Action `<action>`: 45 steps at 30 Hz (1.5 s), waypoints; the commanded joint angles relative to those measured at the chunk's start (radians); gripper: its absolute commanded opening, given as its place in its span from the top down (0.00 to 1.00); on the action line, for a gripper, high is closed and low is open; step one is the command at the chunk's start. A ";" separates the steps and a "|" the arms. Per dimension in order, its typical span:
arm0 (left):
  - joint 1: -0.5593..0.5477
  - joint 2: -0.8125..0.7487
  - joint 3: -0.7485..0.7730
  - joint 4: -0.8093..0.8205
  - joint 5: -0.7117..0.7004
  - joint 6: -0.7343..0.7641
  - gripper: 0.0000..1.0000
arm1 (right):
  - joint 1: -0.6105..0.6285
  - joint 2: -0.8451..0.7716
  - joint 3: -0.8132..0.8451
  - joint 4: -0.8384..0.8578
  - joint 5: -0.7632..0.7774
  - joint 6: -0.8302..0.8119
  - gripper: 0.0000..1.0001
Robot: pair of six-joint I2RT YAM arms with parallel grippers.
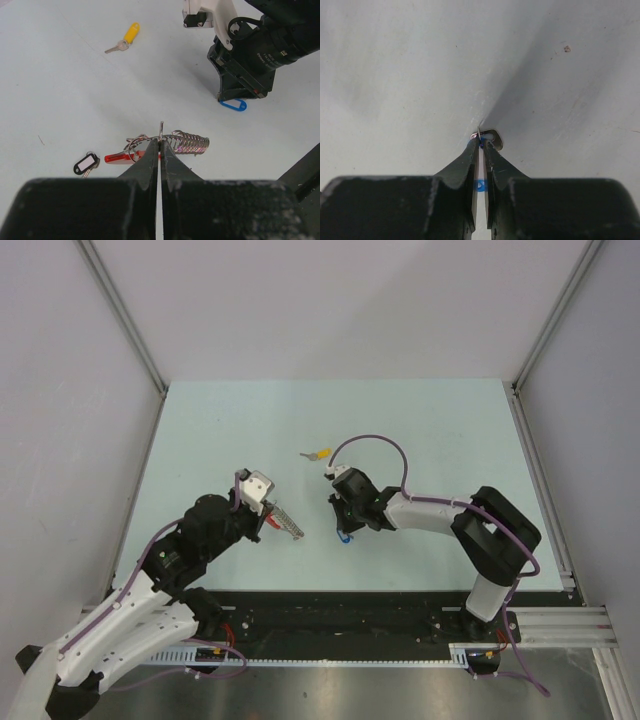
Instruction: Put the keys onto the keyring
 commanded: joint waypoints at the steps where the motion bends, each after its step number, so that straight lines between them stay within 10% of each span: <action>1: 0.010 -0.001 0.017 0.025 0.020 -0.018 0.99 | 0.007 0.021 0.024 0.007 0.048 -0.013 0.89; 12: 0.014 -0.001 0.014 0.029 0.042 -0.013 1.00 | 0.008 -0.064 0.024 0.012 0.052 -0.128 1.00; 45: 0.014 0.298 0.223 0.182 0.681 0.342 1.00 | 0.017 -0.701 0.024 -0.146 -0.172 -0.678 1.00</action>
